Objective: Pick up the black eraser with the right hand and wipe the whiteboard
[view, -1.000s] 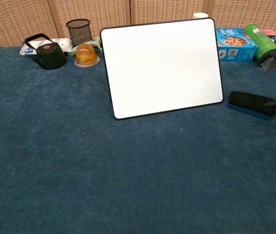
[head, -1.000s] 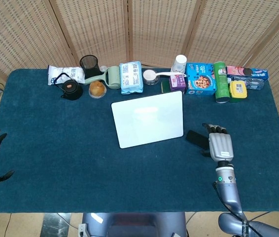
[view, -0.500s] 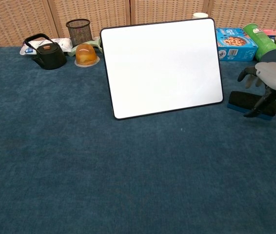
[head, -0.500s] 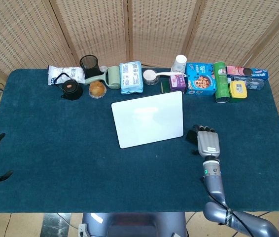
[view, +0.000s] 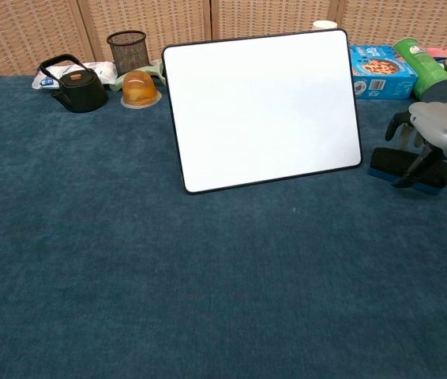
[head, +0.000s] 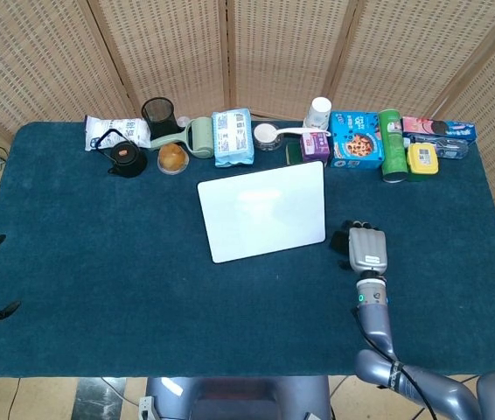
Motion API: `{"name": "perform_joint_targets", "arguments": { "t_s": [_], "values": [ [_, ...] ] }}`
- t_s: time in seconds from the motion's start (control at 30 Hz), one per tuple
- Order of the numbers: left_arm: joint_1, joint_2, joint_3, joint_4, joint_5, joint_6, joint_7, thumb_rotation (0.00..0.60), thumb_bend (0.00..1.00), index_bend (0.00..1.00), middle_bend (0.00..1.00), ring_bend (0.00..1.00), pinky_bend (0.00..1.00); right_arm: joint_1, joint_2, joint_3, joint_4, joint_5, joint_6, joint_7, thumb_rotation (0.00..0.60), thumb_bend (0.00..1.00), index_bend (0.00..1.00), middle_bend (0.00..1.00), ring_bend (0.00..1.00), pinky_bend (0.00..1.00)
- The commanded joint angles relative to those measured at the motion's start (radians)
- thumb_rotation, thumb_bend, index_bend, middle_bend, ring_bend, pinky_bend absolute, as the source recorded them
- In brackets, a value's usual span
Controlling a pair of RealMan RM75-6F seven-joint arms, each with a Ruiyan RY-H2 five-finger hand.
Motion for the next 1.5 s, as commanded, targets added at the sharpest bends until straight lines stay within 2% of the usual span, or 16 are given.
{"name": "perform_joint_targets", "arguments": {
  "t_s": [0.03, 0.27, 0.43, 0.63, 0.83, 1.1, 1.5],
  "values": [
    [0.000, 0.000, 0.000, 0.000, -0.001, 0.000, 0.001, 0.600, 0.11, 0.00, 0.00, 0.00, 0.00, 0.004, -0.013, -0.004, 0.022, -0.002, -0.003, 0.011, 0.600, 0.01, 0.33, 0.42, 0.39, 0.48],
    [-0.002, -0.001, -0.002, -0.001, -0.005, -0.004, 0.003, 0.600, 0.11, 0.00, 0.00, 0.00, 0.00, 0.008, -0.032, -0.007, 0.067, -0.025, 0.006, 0.037, 0.600, 0.10, 0.40, 0.49, 0.45, 0.58],
    [-0.004, -0.003, -0.002, -0.002, -0.007, -0.007, 0.012, 0.600, 0.11, 0.00, 0.00, 0.00, 0.00, 0.000, -0.050, -0.010, 0.106, -0.087, 0.061, 0.093, 0.600, 0.25, 0.47, 0.55, 0.50, 0.64],
    [-0.003, -0.004, -0.001, -0.004, -0.006, -0.007, 0.016, 0.600, 0.11, 0.00, 0.00, 0.00, 0.00, -0.024, -0.034, -0.013, 0.064, -0.167, 0.135, 0.169, 0.600, 0.35, 0.51, 0.58, 0.54, 0.68],
    [-0.005, -0.004, 0.001, -0.006, -0.002, -0.009, 0.019, 0.600, 0.11, 0.00, 0.00, 0.00, 0.00, -0.017, -0.045, 0.002, 0.045, -0.300, 0.237, 0.291, 0.600, 0.42, 0.56, 0.62, 0.58, 0.72],
    [-0.004, -0.005, 0.003, -0.005, 0.002, -0.008, 0.021, 0.600, 0.11, 0.00, 0.00, 0.00, 0.00, 0.058, -0.132, 0.050, 0.122, -0.373, 0.269, 0.352, 0.600, 0.45, 0.57, 0.63, 0.58, 0.72],
    [-0.010, -0.004, 0.001, -0.005, -0.006, -0.020, 0.021, 0.600, 0.11, 0.00, 0.00, 0.00, 0.00, 0.210, -0.323, 0.147, 0.359, -0.399, 0.300, 0.403, 0.600, 0.48, 0.57, 0.63, 0.58, 0.72]
  ]
}}
